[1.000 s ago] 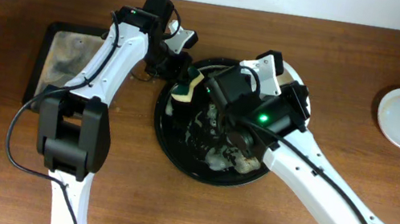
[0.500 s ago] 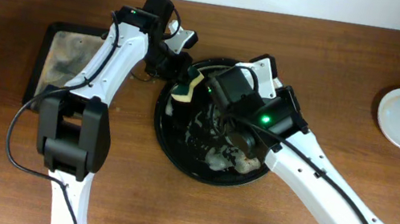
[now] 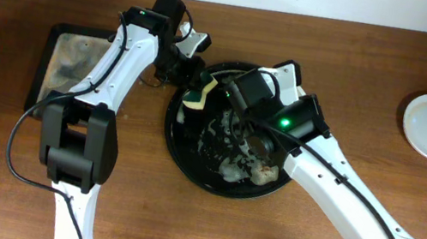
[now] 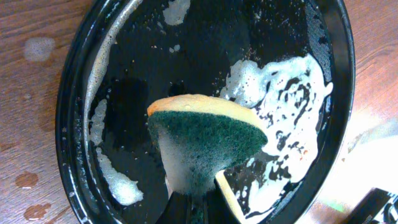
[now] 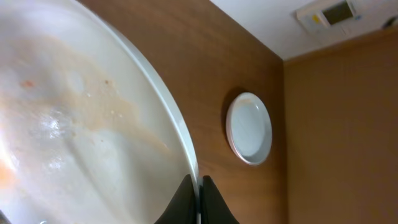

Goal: Clean dirty plates on tray and stack at the side
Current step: 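Tilt the plate up with the right gripper and scrub its underside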

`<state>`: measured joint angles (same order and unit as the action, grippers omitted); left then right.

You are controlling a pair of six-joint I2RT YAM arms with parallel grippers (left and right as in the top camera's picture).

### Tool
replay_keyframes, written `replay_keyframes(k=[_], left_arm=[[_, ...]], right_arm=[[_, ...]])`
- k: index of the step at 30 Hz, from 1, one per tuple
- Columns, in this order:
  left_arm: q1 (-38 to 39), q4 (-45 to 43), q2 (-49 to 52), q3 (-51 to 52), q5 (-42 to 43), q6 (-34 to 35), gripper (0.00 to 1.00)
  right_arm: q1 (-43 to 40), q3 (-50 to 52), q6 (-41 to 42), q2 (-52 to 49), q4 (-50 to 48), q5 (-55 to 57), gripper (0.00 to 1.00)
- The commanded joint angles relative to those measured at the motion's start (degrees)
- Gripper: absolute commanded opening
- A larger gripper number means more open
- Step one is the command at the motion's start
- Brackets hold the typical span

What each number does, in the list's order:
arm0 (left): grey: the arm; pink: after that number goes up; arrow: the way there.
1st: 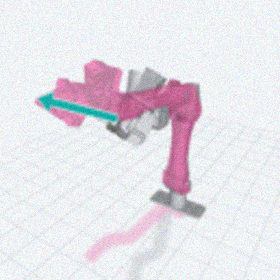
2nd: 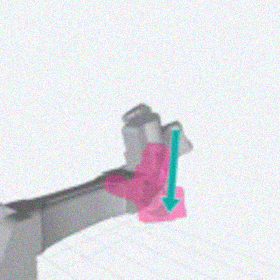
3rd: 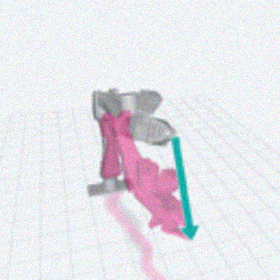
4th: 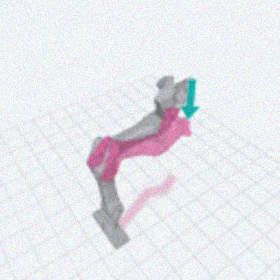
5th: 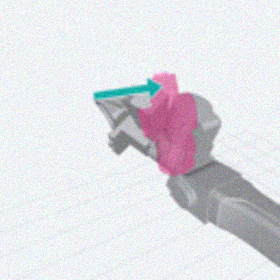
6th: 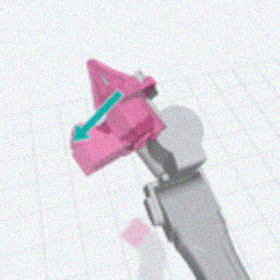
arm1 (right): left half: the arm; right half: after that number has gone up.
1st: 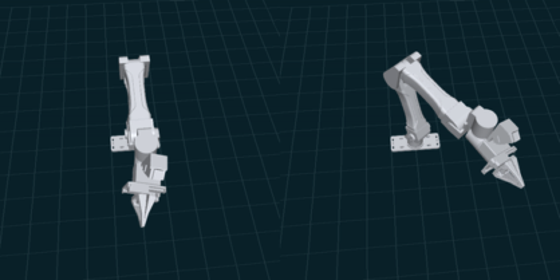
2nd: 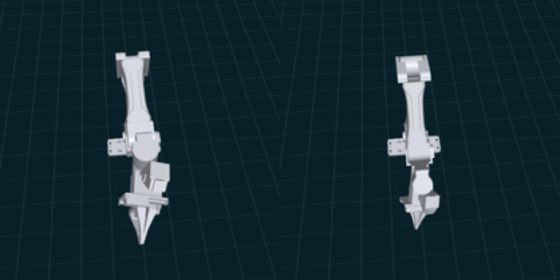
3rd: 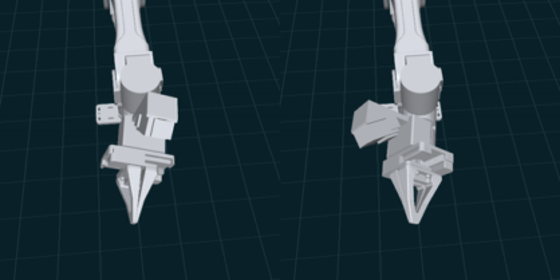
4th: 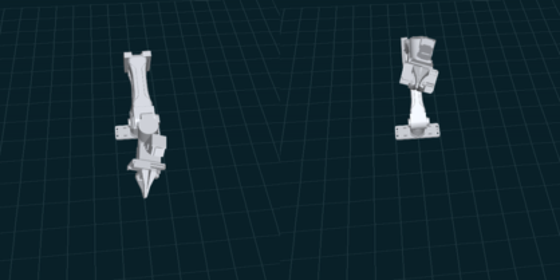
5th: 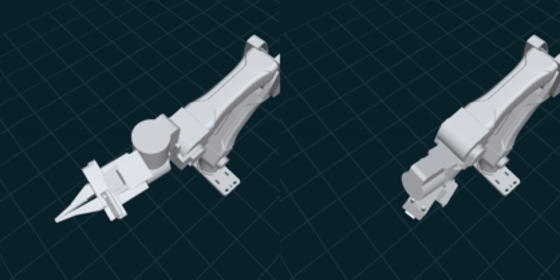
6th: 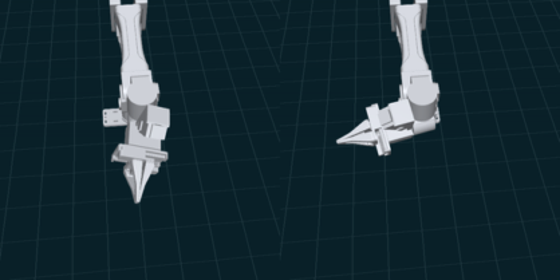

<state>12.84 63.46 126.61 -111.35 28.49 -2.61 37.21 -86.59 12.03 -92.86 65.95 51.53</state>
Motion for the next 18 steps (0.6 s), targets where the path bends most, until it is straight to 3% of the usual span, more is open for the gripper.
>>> replay_keyframes(k=[1, 3, 5, 7, 9, 12, 16, 18], left_arm=[[-0.15, 0.02, -2.58, -1.42, 0.24, -1.14, 0.0], [-0.15, 0.28, -2.58, -1.42, 0.22, -1.14, 0.0], [-0.15, 0.22, -2.58, -1.42, 0.22, -1.14, 0.0], [-0.15, 0.28, -2.58, -1.42, 0.22, -1.14, 0.0], [-0.15, 0.2, -2.58, -1.42, 0.22, -1.14, 0.0], [-0.15, 0.22, -2.58, -1.42, 0.24, -1.14, 0.0], [-0.15, 0.22, -2.58, -1.42, 0.24, -1.14, 0.0], [-0.15, 0.07, -2.58, -1.42, 0.22, -1.14, 0.0]], right_arm=[[-1.42, -0.98, -1.29, -0.52, -2.67, -1.79, 0.04], [-1.25, -0.96, 3.96, -0.15, -1.4, -2.05, 0.04], [-1.57, -1.07, -0.7, -0.52, -2.34, -2.86, 0.04], [-0.81, -1.4, 3.61, 0.11, -0.42, -1.44, 0.04], [-0.92, -1.4, 0.22, -0.2, -2.32, -1.79, 0.04], [-0.96, -1.38, 2.62, -0.22, -2.29, -0.59, 0.04], [-0.61, -1.4, -4.07, -0.68, -2.03, 0.83, 0.04], [0.09, -1.4, -11.8, -0.74, -2.93, 2.1, 0.04]])
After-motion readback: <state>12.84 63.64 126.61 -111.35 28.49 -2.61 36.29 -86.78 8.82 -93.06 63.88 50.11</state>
